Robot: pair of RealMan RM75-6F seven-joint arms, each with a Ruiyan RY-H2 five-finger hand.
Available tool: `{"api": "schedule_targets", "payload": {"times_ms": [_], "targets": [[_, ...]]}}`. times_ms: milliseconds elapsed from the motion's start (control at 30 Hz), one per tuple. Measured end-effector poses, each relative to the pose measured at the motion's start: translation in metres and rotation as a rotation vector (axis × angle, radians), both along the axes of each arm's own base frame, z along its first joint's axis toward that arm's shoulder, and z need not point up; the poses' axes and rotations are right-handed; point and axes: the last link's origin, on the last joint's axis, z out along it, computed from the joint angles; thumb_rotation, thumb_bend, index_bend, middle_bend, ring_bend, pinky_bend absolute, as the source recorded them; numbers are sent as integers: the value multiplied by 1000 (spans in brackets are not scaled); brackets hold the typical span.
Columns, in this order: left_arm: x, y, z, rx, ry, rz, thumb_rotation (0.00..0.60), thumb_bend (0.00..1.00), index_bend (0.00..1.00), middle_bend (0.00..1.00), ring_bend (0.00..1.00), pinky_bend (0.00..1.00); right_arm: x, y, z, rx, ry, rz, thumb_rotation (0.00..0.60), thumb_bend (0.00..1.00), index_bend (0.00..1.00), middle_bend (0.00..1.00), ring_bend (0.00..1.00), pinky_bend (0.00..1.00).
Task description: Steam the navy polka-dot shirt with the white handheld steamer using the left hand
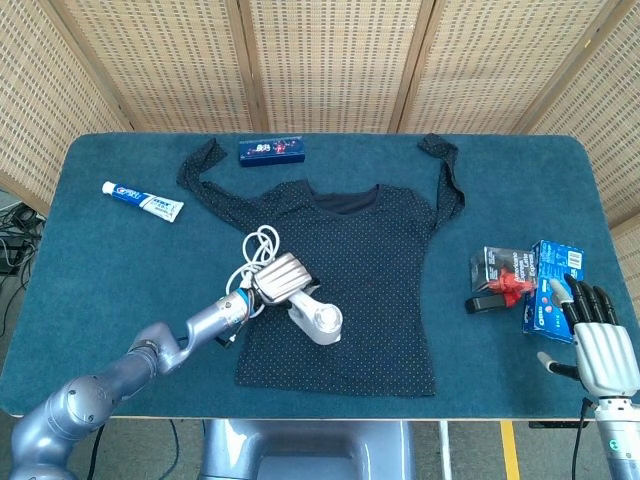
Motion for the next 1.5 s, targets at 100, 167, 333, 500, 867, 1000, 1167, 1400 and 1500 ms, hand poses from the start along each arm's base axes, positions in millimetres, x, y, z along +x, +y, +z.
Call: {"api": "schedule_targets", "payload": {"times_ms": [100, 167, 333, 500, 867, 1000, 1167, 1400, 1500], "targets": [[-8, 6, 8, 26, 5, 15, 600, 612, 1000, 910, 848, 999, 0, 0, -1, 3, 2, 0, 600, 0, 24, 0, 0, 0], [-13, 10, 12, 41, 7, 28, 600, 613, 1000, 910, 847, 999, 0, 0, -1, 4, 2, 0, 600, 0, 24, 0, 0, 0], [-27, 19, 25, 80, 14, 66, 600, 613, 1000, 910, 848, 999, 0, 0, -2, 5, 4, 0, 600, 0, 24, 0, 0, 0], [-33, 24, 36, 101, -10, 82, 600, 613, 1000, 910, 848, 999, 1, 0, -4, 12, 8, 2, 600, 0, 24, 0, 0, 0], [-41, 42, 82, 196, -151, 155, 600, 614, 1000, 910, 848, 999, 4, 3, -2, 6, 2, 15, 600, 0, 24, 0, 0, 0], [-61, 52, 112, 266, -179, 216, 600, 613, 1000, 910, 848, 999, 5, 4, -3, 10, 0, 21, 600, 0, 24, 0, 0, 0], [-97, 54, 142, 342, -175, 300, 600, 613, 1000, 910, 848, 999, 8, 5, -3, 14, -1, 32, 600, 0, 24, 0, 0, 0], [-148, 50, 166, 411, -161, 443, 600, 613, 1000, 910, 848, 999, 10, 7, -6, 23, 7, 42, 600, 0, 25, 0, 0, 0], [-160, 50, 169, 425, -144, 485, 600, 613, 1000, 910, 848, 999, 12, 7, -9, 30, 13, 48, 600, 0, 25, 0, 0, 0]]}}
